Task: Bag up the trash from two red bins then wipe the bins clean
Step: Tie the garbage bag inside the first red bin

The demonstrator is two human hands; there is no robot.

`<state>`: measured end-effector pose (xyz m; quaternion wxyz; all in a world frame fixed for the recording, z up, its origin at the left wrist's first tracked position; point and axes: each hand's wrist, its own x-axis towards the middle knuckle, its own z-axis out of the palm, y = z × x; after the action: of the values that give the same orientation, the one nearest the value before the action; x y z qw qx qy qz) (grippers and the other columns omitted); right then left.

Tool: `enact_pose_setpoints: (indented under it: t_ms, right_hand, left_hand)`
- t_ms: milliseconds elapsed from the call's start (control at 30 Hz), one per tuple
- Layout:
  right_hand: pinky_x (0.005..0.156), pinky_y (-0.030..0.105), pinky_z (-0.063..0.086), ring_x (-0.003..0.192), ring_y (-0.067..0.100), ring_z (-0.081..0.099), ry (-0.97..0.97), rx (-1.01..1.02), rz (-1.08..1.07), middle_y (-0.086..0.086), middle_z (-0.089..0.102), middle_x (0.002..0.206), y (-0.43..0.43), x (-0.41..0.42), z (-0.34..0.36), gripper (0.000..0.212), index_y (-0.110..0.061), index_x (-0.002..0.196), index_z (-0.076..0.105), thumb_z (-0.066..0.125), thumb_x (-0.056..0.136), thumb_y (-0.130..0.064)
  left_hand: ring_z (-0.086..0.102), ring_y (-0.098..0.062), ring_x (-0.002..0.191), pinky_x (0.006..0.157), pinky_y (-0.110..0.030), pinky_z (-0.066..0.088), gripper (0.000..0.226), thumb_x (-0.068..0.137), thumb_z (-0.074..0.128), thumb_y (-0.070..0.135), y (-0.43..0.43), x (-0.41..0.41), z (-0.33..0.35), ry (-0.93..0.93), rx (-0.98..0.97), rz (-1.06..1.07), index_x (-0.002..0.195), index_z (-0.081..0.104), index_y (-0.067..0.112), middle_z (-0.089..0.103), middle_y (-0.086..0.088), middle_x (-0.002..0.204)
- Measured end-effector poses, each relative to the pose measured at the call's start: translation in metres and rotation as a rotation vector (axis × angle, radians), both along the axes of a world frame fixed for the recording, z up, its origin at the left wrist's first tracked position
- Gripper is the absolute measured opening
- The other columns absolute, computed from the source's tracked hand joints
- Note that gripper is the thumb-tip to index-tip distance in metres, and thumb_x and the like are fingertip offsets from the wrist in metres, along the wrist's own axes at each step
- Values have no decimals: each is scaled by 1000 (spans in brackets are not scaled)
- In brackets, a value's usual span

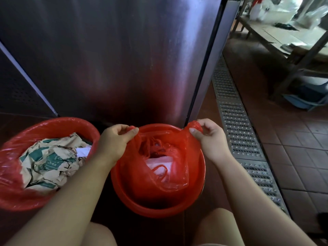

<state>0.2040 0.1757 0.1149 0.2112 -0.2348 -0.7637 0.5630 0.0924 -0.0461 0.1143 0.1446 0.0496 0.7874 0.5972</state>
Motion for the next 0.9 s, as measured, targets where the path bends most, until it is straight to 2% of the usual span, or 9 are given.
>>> enact_pose_setpoints:
  t_ms: [133, 233, 333, 433, 533, 633, 700, 800, 900]
  right_hand:
    - [79, 28, 48, 82, 6, 62, 209, -141, 92, -10, 68, 86, -14, 2, 1, 26, -24, 93, 66, 61, 88, 1]
    - [84, 20, 49, 97, 2, 63, 182, -192, 173, -8, 70, 102, -22, 2, -5, 33, -14, 118, 62, 56, 91, 4]
    - [87, 21, 49, 109, 9, 62, 123, -267, 206, 0, 66, 118, -25, 1, -14, 43, -11, 134, 52, 52, 93, 3]
    - [85, 22, 51, 107, 7, 63, 39, -330, 278, -3, 65, 121, -27, -1, -20, 46, -30, 132, 50, 51, 95, -3]
    - [105, 37, 43, 121, 12, 55, -48, -204, 311, -6, 59, 132, -30, -6, -26, 45, -46, 129, 50, 54, 96, -17]
    - [107, 40, 42, 123, 15, 54, -84, -163, 330, -5, 58, 133, -34, -12, -28, 45, -45, 133, 46, 52, 98, -19]
    - [98, 28, 48, 115, 9, 59, -76, -200, 353, -10, 63, 124, -37, -15, -26, 45, -39, 136, 43, 53, 97, -17]
    - [85, 13, 48, 101, -6, 62, -81, -206, 393, -19, 65, 110, -42, -17, -22, 47, -23, 141, 43, 56, 95, -18]
    - [89, 26, 52, 99, 9, 67, -72, -149, 430, -2, 71, 108, -48, -18, -19, 36, -16, 130, 56, 57, 95, -25]
  left_hand:
    - [66, -14, 86, 93, -36, 48, 26, 68, 71, 28, 10, 10, 2, -113, 396, -5, 88, 66, 13, 72, -7, 99]
    - [67, -16, 95, 93, -33, 48, 21, 73, 68, 27, 16, 17, -4, -85, 457, -37, 92, 67, 18, 72, -5, 99]
    - [66, -16, 92, 86, -30, 49, 17, 84, 62, 20, 18, 22, -15, -36, 444, -68, 99, 66, 25, 70, -5, 95]
    - [66, -11, 79, 75, -23, 51, 23, 91, 56, 10, 23, 25, -23, 8, 365, -113, 101, 62, 30, 65, -5, 94]
    - [65, -5, 77, 73, -17, 49, 24, 93, 54, 13, 27, 28, -26, 52, 272, -171, 105, 59, 32, 62, -4, 100]
    - [62, 5, 77, 70, -10, 46, 25, 95, 51, 12, 32, 28, -23, 64, 243, -197, 102, 60, 34, 59, 5, 98]
    - [58, 6, 62, 61, -9, 46, 28, 95, 48, 5, 35, 29, -20, 41, 283, -223, 99, 60, 30, 55, 2, 92]
    - [57, -1, 54, 56, -16, 49, 31, 93, 51, -1, 37, 27, -18, 49, 282, -267, 96, 60, 29, 51, -2, 89]
    - [59, -4, 54, 52, -19, 50, 29, 88, 59, -2, 39, 24, -20, 55, 268, -284, 96, 57, 26, 54, -1, 83]
